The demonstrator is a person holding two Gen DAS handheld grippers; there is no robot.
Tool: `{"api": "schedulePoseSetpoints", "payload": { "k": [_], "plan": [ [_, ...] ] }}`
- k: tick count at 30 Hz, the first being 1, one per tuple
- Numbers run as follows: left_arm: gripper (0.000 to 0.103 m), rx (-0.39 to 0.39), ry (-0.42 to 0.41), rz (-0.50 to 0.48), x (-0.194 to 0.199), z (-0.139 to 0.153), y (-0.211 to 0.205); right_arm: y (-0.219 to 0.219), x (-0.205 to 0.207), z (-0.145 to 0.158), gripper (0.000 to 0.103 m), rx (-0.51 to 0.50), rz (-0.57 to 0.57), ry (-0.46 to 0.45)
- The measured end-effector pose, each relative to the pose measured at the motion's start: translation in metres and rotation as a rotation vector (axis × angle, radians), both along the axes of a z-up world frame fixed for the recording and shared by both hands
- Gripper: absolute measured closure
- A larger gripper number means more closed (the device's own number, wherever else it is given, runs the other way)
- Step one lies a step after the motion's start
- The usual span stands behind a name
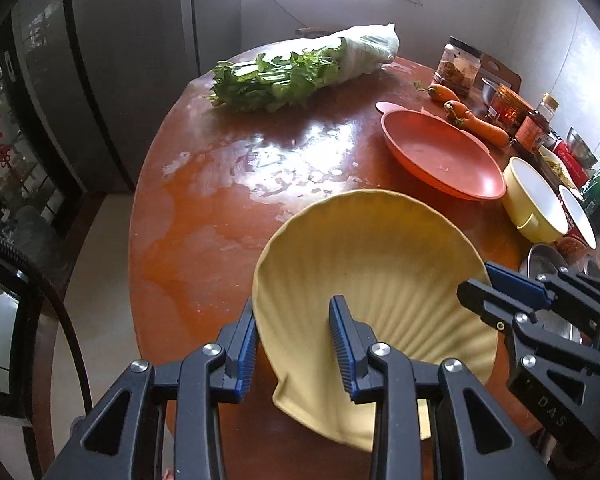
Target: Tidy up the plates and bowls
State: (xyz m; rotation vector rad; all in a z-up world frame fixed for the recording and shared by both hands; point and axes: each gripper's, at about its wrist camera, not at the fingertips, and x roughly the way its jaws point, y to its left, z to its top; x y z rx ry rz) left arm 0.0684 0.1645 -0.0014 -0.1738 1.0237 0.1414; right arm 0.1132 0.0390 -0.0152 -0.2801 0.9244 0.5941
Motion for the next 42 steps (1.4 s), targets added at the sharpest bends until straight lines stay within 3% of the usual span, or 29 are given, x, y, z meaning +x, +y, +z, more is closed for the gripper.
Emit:
{"api": "schedulePoseSetpoints", "payload": {
  "k": [33,39,42],
  "plan": [
    [0.067,0.038,-0.009,-0.019,0.014,-0.003,-0.020,-0.027,0.004,-0.006,0.078,0.040,-0.057,0.045],
    [0.058,0.049,-0.030,0.002,0.011,0.002,-0.016,-0.034,0.005,-0.004,0.067,0.064,-0.087,0.052],
    [0.052,0.055,-0.058,0.030,0.007,0.010,-0.012,-0.038,0.005,0.000,0.066,0.070,-0.095,0.042]
  ]
}}
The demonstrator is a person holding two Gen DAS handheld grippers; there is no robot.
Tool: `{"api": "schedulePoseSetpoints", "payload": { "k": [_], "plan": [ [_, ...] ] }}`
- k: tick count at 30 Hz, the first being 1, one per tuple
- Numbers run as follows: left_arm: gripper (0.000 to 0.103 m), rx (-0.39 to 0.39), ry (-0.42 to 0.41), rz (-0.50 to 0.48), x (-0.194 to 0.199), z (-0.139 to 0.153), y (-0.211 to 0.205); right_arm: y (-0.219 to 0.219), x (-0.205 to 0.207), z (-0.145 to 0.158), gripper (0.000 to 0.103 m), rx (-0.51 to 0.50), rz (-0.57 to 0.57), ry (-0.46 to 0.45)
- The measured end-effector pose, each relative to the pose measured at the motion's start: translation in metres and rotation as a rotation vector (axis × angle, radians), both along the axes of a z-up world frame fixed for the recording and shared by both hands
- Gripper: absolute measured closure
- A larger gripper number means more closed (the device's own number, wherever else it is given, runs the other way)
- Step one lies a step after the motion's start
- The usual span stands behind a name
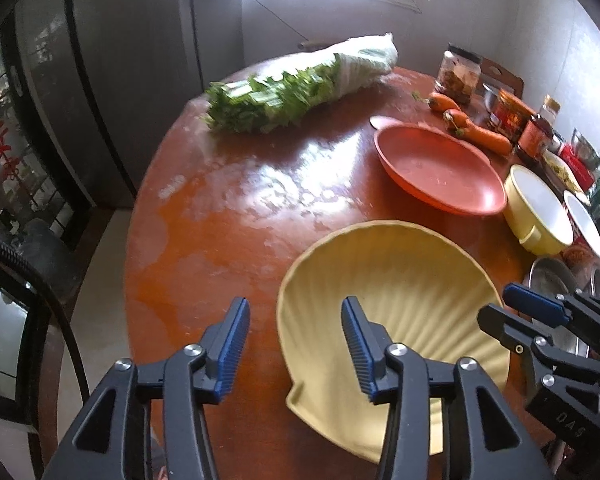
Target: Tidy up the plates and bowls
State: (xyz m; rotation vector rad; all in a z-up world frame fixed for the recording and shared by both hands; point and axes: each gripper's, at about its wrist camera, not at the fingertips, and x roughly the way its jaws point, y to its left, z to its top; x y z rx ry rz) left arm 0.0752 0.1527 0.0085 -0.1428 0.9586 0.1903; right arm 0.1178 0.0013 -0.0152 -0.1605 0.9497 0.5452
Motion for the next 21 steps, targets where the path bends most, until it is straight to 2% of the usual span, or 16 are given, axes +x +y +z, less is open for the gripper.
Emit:
{"api": "schedulePoseSetpoints", "payload": {
  "k": [3,13,21],
  "plan": [
    [0.046,-0.006,-0.035,0.013,-0.003,0.010,0.005,-0.003,-0.002,0.005,0.066,0.002,-0.005,-0.011],
    [0.046,0.013,-0.062,0.033,0.003,0.029,0.012,-0.013,-0.002,0.030,0.066,0.007,-0.020,-0.063],
    [0.045,0.032,-0.091,-0.012,0.022,0.056,0.009,-0.023,0.015,0.063,0.066,-0.004,-0.055,-0.133]
  ]
}}
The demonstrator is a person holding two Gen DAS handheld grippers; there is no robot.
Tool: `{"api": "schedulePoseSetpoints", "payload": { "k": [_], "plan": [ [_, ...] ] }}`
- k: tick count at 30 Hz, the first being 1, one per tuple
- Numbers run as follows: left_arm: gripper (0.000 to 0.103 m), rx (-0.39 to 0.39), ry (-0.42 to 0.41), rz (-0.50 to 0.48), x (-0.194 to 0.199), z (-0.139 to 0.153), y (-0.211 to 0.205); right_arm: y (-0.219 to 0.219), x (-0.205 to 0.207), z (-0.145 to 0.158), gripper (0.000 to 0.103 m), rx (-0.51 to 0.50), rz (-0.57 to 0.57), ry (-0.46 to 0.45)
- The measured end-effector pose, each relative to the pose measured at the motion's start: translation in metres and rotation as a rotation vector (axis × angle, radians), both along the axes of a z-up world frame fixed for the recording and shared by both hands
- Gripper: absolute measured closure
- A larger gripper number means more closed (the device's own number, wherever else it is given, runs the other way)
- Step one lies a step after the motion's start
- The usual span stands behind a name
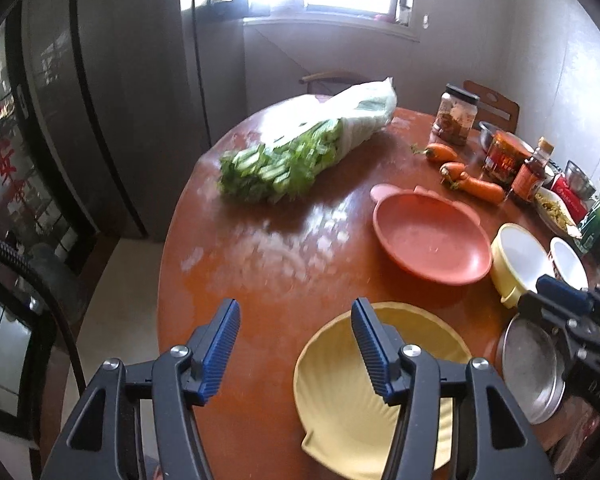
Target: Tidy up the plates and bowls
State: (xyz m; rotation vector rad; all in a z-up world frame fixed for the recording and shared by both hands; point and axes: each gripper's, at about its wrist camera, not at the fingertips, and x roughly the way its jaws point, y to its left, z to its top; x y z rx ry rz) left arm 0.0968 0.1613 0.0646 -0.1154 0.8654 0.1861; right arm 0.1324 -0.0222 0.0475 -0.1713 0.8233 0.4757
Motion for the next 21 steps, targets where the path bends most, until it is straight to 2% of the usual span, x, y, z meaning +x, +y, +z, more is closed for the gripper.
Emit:
{"api": "schedulePoseSetpoints", "payload": {
  "k": [6,10,21],
  "plan": [
    [0.044,0.023,-0.012,-0.050,0.029,0.013,-0.009,-0.004,0.025,0.021,0.065,-0.001,-0.042,-0.036],
    [0.042,0.007,0.009,-0.082,0.054,0.011,-0.011,-0.002,0.048,0.024,0.065,0.008,-0.064,-0.018],
    [0.042,-0.005,0.098,-0.141,0.103,-0.019,-0.026,0.001,0.114,-0.007,0.065,-0.052,-0.167,0.053]
  ]
}}
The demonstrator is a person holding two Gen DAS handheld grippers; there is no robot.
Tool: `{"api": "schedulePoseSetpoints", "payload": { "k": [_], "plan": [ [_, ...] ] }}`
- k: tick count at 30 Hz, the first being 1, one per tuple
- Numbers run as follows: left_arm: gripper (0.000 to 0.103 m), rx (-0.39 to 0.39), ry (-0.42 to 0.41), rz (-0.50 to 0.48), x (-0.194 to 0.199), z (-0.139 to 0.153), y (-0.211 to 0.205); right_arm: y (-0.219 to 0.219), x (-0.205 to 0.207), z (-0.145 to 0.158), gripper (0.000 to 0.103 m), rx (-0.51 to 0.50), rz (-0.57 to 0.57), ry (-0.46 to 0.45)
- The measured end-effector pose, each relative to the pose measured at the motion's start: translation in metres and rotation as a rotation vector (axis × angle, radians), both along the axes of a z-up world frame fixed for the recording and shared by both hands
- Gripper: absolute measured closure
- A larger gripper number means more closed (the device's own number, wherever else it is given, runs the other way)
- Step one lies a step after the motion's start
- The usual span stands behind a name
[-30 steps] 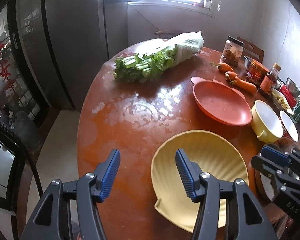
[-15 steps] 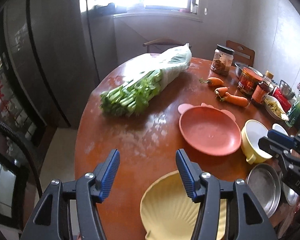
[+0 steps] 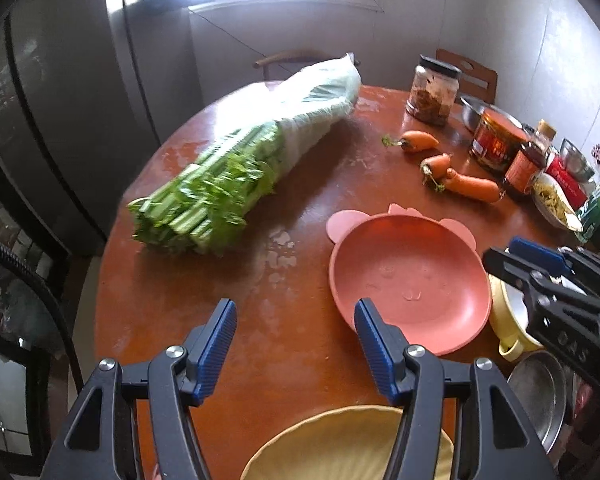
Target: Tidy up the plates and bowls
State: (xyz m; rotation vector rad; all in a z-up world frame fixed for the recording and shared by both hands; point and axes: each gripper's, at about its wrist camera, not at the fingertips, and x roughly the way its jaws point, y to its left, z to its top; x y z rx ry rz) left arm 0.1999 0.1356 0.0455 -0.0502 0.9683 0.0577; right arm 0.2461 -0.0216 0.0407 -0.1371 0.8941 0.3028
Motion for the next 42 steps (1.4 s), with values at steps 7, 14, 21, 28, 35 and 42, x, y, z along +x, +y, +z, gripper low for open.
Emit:
{"api": "schedulePoseSetpoints", "payload": {
  "k": [7,14,21,28,35,42],
  "plan": [
    [0.042,-0.043,0.056,-0.034,0.020,-0.018,-0.007,0.001,0.031,-0.024,0.054,-0.046,-0.023,0.070],
    [0.042,-0.044,0.091,-0.049,0.030,-0.031,-0.011,0.004,0.050,-0.039,0.047,-0.128,-0.050,0.078],
    [0.042,-0.040,0.131,-0.057,0.033,-0.042,-0.014,0.012,0.059,-0.052,0.046,-0.161,-0.007,0.117],
    [0.042,-0.051,0.153,-0.025,0.030,-0.046,0.001,0.033,0.049,-0.051,0.046,-0.129,0.081,0.113],
    [0.042,-0.072,0.169,0.029,0.021,-0.053,0.025,0.055,0.036,-0.052,0.046,-0.060,0.146,0.131],
    [0.044,-0.071,0.163,0.031,0.012,-0.055,0.032,0.059,0.022,-0.060,0.046,-0.021,0.158,0.168]
  ]
}}
